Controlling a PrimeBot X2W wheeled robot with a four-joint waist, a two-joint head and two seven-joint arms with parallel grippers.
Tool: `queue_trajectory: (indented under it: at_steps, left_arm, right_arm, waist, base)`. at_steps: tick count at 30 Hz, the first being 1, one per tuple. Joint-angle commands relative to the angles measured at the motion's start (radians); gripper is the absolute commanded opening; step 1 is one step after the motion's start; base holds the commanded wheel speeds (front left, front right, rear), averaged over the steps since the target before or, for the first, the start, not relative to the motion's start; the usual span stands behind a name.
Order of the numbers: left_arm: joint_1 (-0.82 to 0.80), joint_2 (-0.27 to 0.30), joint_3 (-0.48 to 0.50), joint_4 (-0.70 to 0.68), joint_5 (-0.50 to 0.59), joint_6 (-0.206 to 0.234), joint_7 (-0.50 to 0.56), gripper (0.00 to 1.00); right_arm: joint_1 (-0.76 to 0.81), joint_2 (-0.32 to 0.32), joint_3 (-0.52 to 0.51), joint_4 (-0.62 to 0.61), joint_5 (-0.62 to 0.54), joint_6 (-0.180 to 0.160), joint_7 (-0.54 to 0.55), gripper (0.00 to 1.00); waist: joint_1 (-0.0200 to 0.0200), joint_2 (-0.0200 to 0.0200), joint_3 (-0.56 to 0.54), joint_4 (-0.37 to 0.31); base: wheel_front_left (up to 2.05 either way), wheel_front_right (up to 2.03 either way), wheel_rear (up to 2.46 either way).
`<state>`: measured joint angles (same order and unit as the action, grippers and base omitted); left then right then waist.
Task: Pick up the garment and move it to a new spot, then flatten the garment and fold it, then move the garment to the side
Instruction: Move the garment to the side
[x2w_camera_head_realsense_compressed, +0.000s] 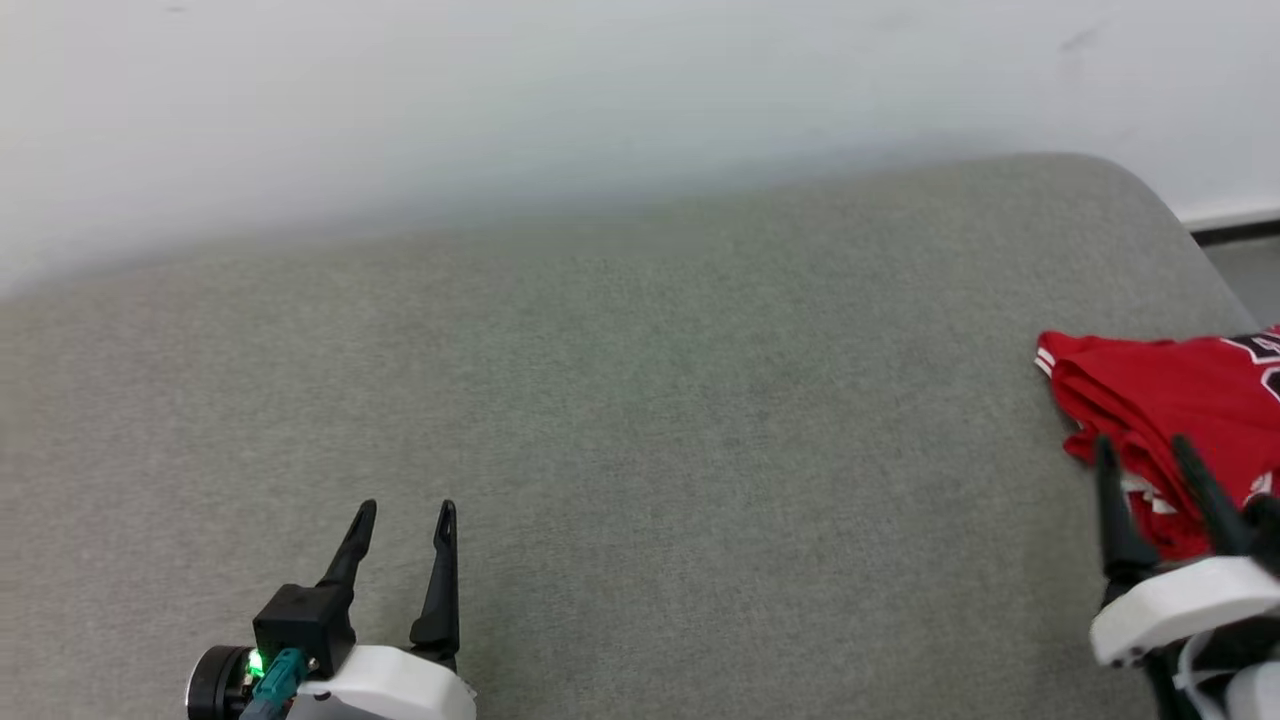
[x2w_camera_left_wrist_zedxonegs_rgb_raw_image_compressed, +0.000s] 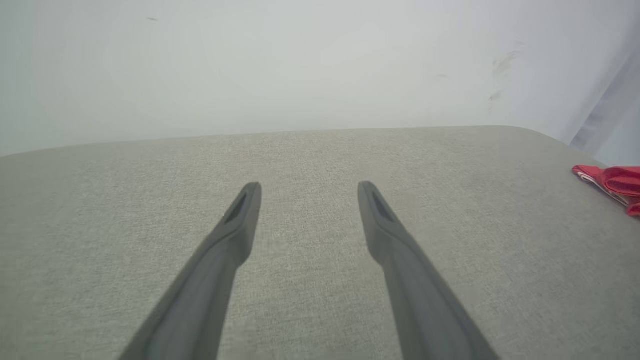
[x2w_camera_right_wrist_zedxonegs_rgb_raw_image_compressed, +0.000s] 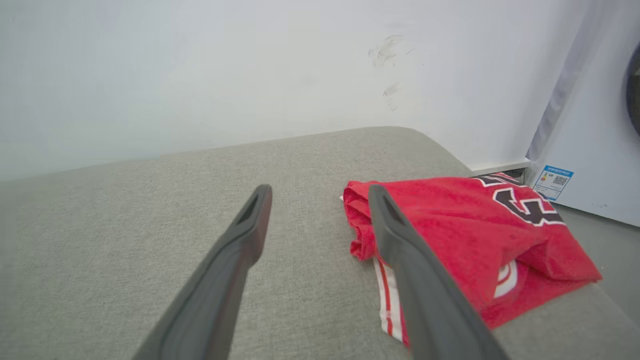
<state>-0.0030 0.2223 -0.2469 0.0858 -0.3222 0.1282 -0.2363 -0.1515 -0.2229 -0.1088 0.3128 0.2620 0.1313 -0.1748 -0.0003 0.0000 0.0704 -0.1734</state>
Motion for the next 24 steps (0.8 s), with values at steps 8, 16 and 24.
queue_trajectory:
  at_steps: [8,16,24]
  left_arm:
    - [0.038,0.005,0.021,0.034,-0.016,0.017,-0.011,1.00]
    - [0.093,0.037,0.058,0.027,-0.025,0.046,-0.010,1.00]
    - [0.146,0.040,0.064,0.005,-0.040,0.061,-0.004,1.00]
  right_arm:
    - [0.150,0.115,0.048,-0.243,-0.065,-0.001,0.110,1.00]
    - [0.243,0.158,0.071,-0.401,-0.092,-0.001,0.166,1.00]
    - [0.328,0.171,0.068,-0.482,-0.093,-0.001,0.211,1.00]
  waist:
    - [0.0003,0.0000,-0.085,0.090]
    - [0.0003,0.0000,-0.126,0.121]
    - [0.0003,0.0000,-0.167,0.129]
  base:
    - [0.00,0.00,0.00]
    - [0.00,0.00,0.00]
    - [0.00,0.00,0.00]
